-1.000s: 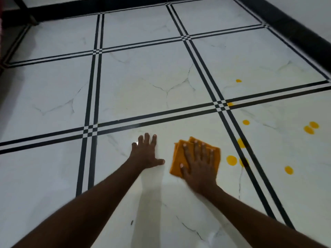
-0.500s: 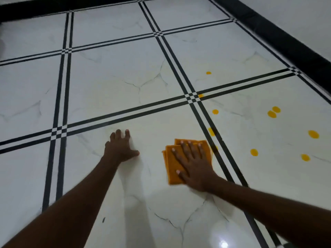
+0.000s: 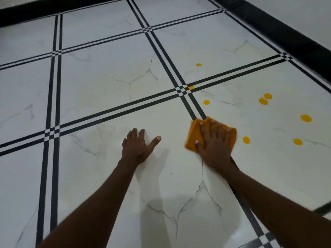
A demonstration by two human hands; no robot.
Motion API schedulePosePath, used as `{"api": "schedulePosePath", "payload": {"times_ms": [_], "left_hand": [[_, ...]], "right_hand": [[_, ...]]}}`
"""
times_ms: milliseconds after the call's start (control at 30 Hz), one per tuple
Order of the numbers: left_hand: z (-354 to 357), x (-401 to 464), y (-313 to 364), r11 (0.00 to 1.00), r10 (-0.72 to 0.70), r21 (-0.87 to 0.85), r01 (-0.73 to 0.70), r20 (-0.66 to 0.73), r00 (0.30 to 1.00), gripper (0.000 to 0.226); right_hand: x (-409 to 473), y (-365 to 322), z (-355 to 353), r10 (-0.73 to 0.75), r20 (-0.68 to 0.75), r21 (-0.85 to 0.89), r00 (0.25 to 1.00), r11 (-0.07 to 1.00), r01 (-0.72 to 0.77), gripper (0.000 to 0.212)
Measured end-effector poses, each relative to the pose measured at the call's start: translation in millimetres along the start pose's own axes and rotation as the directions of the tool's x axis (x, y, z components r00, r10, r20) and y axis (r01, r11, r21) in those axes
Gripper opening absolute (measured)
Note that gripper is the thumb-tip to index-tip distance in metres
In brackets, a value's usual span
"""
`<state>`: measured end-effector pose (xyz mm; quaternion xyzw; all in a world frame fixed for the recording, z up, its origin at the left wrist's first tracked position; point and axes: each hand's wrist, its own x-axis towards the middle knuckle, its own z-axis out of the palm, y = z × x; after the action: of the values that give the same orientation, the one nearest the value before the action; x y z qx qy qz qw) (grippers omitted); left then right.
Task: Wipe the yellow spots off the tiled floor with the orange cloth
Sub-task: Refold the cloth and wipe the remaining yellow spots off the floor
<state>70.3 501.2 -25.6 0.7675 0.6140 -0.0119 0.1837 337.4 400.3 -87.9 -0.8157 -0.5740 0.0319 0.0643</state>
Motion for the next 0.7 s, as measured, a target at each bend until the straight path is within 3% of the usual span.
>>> {"api": "schedulePosePath", "payload": {"times_ms": [167, 267, 367, 433, 533, 633, 700], "left_hand": [[9.6, -4.0, 8.1, 0.995, -0.019, 0.093, 0.022, -0.03, 0.999, 0.106], [24.6, -12.4, 20.5, 0.99, 0.115, 0.088, -0.11, -0.055, 0.992, 0.103], [40.1, -15.1, 38.9, 0.97, 0.211, 0.113, -0.217, 0.07, 0.975, 0.098], [46.1, -12.8, 42.3, 0.959, 0.212, 0.169, -0.229, 0.113, 0.971, 0.104], [45.9, -10.0, 38.6, 0.944, 0.217, 0.223, -0.243, 0.135, 0.967, 0.112], [41.8, -9.0, 41.3, 0.935, 0.204, 0.262, -0.24, 0.159, 0.966, 0.114], [40.7, -8.6, 41.7, 0.932, 0.203, 0.269, -0.242, 0.164, 0.965, 0.114]], "right_hand": [[12.3, -45.4, 7.8, -0.356, 0.063, 0.074, 0.932, 0.933, 0.351, 0.075], [34.4, -16.6, 7.9, -0.259, 0.041, 0.025, 0.965, 0.966, 0.258, 0.074], [13.1, 23.2, 1.1, -0.003, -0.031, 0.002, 1.0, 1.0, 0.004, 0.073], [-19.4, 33.9, -4.4, 0.052, -0.056, -0.014, 0.997, 0.998, -0.053, 0.073], [-48.6, 23.0, -1.7, 0.005, -0.028, -0.024, 1.0, 1.0, -0.005, 0.075], [-25.8, 18.8, 0.5, -0.181, 0.04, 0.0, 0.983, 0.983, 0.181, 0.075], [-5.0, 37.9, -3.0, -0.226, 0.071, -0.018, 0.972, 0.974, 0.228, 0.074]]}}
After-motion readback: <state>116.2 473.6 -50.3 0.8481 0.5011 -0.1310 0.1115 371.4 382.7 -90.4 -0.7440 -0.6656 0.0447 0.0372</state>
